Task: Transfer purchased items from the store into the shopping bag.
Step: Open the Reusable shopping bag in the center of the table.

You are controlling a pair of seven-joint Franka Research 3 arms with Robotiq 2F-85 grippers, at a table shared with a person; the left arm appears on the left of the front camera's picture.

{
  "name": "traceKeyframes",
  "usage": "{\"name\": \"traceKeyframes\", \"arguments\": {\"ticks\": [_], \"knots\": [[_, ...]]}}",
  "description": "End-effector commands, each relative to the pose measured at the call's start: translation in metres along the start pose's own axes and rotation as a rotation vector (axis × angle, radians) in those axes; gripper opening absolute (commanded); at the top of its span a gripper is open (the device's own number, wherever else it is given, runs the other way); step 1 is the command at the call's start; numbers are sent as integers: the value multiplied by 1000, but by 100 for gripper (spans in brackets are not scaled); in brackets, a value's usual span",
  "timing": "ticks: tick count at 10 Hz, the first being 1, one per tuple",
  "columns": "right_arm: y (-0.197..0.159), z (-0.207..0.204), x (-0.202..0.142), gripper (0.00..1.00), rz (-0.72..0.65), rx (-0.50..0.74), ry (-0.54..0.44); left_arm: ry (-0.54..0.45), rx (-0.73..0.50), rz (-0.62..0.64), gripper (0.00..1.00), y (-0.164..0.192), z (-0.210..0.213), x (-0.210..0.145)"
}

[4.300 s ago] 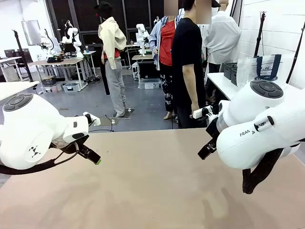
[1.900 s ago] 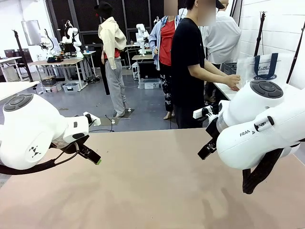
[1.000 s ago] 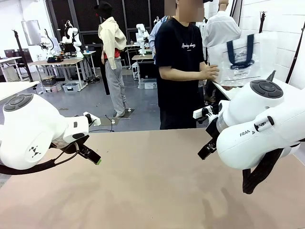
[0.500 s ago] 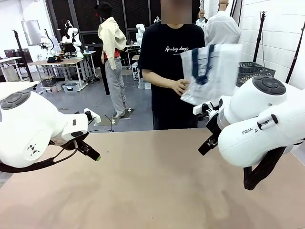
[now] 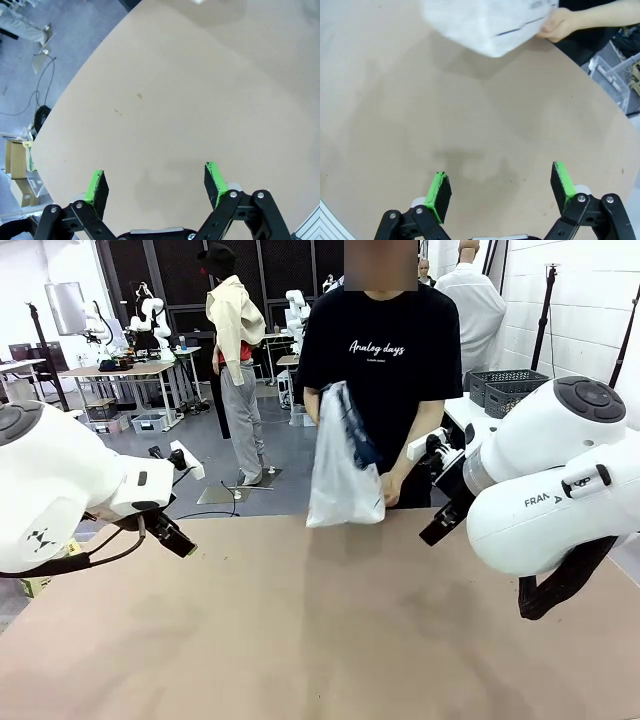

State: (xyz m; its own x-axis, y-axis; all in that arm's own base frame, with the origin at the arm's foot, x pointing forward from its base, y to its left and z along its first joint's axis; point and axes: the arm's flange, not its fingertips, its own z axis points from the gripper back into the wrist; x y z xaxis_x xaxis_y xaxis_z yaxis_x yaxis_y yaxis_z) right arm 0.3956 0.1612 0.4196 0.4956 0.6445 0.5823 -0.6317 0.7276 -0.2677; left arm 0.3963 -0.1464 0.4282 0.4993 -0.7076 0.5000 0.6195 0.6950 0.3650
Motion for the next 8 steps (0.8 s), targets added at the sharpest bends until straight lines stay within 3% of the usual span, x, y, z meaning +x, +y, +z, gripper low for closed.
{"name": "traceKeyframes", "arguments": {"ticks": [1,8], "knots": [[1,-2,-1,100,-8,-4,5,-13,-8,22,100,1,-8,-2],[0,-1,-1,100,-3,0,2,3,-7,8,100,0,-7,-3]]}}
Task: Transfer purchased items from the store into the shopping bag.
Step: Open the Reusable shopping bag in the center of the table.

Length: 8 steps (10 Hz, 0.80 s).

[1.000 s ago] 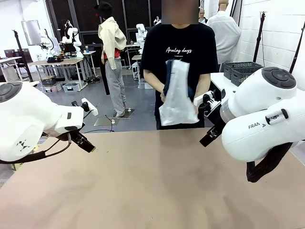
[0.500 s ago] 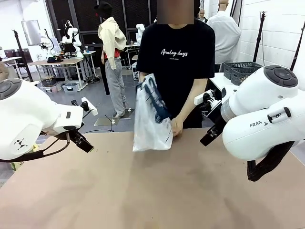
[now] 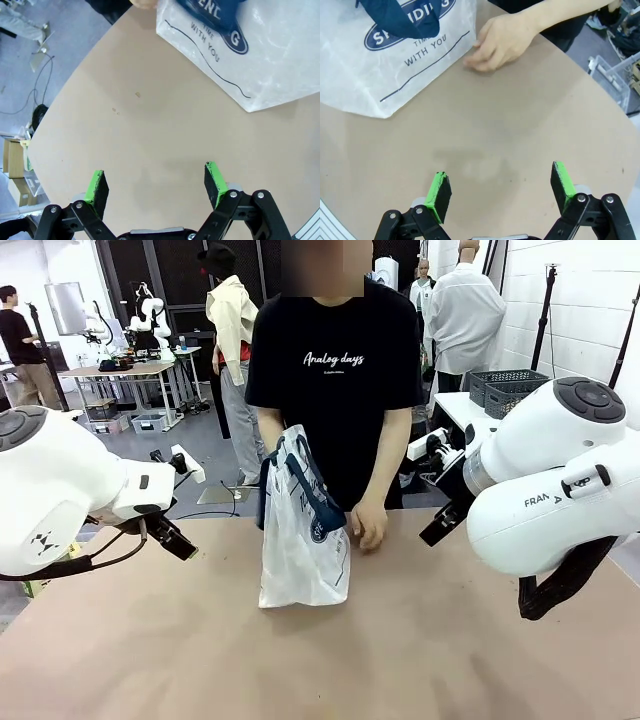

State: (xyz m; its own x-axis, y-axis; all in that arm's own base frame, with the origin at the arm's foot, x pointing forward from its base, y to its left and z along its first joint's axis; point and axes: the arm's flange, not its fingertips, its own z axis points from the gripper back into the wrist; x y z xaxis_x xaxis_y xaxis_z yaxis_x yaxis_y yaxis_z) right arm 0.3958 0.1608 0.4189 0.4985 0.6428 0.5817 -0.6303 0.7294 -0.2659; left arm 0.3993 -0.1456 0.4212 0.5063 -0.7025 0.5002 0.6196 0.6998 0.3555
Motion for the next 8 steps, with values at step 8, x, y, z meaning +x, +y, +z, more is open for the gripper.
{"name": "traceKeyframes", "arguments": {"ticks": [8], "knots": [[18,22,45,100,-25,280,139,-61,-407,-4,100,13,49,34]]}}
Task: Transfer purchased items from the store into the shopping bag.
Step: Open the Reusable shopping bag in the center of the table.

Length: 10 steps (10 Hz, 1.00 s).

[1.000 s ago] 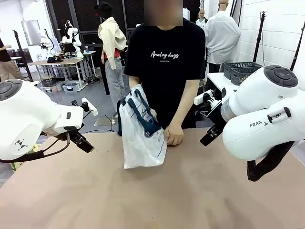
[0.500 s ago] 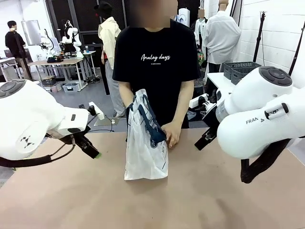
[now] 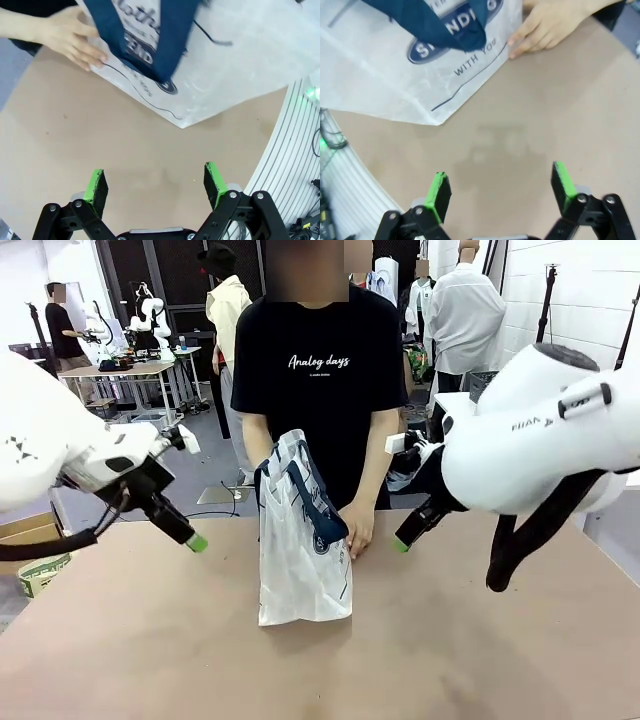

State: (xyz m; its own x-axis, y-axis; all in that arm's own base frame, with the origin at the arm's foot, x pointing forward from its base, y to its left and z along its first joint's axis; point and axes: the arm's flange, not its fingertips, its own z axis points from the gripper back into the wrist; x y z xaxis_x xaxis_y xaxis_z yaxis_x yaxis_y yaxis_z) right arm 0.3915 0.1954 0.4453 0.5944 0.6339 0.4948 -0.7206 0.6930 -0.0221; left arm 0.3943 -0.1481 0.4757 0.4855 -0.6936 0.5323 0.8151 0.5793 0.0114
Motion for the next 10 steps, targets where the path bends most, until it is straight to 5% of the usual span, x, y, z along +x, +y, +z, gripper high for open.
{"name": "traceKeyframes", "arguments": {"ticks": [1,6,10], "knots": [[0,17,21,100,37,26,51,-32,31,-18,100,-4,10,20],[-15,25,77,100,-11,24,25,-56,153,-40,100,9,14,75],[-10,35,62,100,14,12,35,-58,108,-63,100,4,18,71]]}}
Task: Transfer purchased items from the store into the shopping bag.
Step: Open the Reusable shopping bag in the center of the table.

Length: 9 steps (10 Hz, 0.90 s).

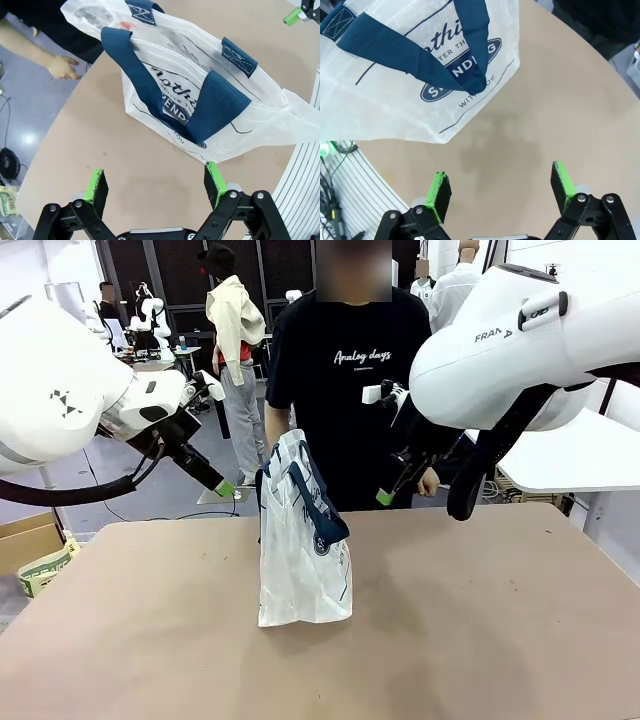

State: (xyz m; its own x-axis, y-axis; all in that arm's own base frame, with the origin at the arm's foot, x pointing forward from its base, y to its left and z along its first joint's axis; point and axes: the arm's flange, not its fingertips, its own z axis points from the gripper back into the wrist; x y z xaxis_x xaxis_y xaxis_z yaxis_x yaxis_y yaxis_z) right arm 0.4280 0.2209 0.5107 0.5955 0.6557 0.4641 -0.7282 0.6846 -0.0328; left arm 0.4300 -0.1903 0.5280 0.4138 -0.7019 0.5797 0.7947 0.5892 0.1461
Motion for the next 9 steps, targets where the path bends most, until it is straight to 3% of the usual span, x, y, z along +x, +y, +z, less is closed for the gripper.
{"name": "traceKeyframes", "arguments": {"ticks": [1,2,3,6,9], "knots": [[-1,-1,1,100,-1,2,0,-5,5,2,100,2,0,0],[1,-1,14,100,-150,33,26,-16,-55,7,100,10,5,4],[-3,5,34,100,-240,40,29,-4,-28,39,100,23,13,16],[-16,13,89,100,-371,3,76,5,-90,75,100,49,24,63],[-36,16,141,100,-486,-18,80,40,-206,241,100,57,17,109]]}}
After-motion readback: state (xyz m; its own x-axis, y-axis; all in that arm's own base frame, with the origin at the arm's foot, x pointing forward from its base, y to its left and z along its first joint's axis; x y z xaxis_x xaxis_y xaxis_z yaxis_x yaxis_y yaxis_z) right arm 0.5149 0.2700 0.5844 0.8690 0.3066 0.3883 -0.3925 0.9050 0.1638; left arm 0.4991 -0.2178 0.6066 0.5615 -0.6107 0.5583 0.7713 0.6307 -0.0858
